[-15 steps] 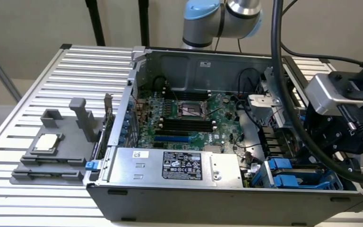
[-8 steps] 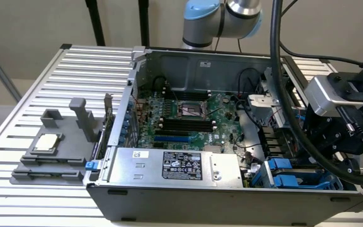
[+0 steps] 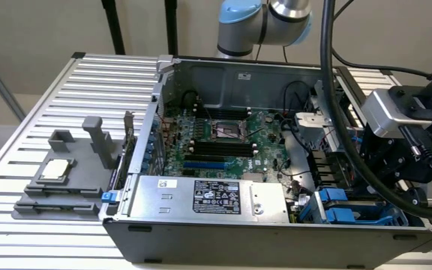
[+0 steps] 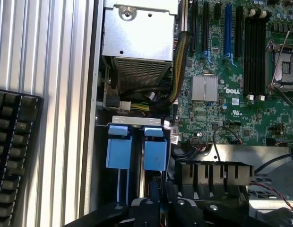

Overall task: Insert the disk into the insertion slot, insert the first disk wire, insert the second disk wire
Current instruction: 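Insert the second disk wire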

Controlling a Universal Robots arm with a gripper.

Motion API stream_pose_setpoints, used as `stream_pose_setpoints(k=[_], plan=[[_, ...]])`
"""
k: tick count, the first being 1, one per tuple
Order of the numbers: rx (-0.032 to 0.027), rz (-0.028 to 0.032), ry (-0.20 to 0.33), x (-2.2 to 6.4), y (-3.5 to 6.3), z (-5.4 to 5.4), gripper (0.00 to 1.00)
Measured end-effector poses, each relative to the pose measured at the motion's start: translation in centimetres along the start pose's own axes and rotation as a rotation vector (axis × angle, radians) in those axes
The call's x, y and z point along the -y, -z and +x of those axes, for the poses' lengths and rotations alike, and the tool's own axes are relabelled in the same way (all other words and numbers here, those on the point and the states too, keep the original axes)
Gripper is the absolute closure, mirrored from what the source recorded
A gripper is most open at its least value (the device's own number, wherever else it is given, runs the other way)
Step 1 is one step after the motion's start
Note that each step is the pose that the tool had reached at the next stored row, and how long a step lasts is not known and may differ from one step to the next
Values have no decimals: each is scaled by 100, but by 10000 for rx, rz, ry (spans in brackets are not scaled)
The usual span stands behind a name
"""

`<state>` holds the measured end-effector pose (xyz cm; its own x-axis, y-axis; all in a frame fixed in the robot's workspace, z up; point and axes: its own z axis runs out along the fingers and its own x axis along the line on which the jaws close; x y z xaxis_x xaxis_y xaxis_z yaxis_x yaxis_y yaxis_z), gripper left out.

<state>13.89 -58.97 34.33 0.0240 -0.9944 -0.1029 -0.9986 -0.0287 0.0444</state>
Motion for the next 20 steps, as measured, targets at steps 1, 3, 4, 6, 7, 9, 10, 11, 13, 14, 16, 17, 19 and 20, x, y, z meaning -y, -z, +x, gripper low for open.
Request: stream_pose_setpoints(k=[1, 3, 4, 6, 7, 9, 10, 11, 13, 14, 16, 17, 19, 20], plan=[[1, 0, 0, 0, 0, -2, 84], [1, 1, 0, 0, -2, -2, 84], [0, 0, 0, 0, -2, -2, 84], [-1, 0, 0, 0, -5, -1, 84], [-1, 0, 0, 0, -8, -1, 84], [0, 0, -1, 0, -12, 0, 84], [0, 0, 0, 1, -13, 0, 84], [0, 0, 0, 0, -13, 0, 84], [10, 1, 0, 1, -17, 0, 84], [7, 1, 0, 1, -17, 0, 84], [6, 0, -1, 1, -16, 0, 84], [3, 0, -1, 1, -15, 0, 84], [1, 0, 0, 3, -14, 0, 84], [-1, 0, 0, 3, -14, 0, 84]])
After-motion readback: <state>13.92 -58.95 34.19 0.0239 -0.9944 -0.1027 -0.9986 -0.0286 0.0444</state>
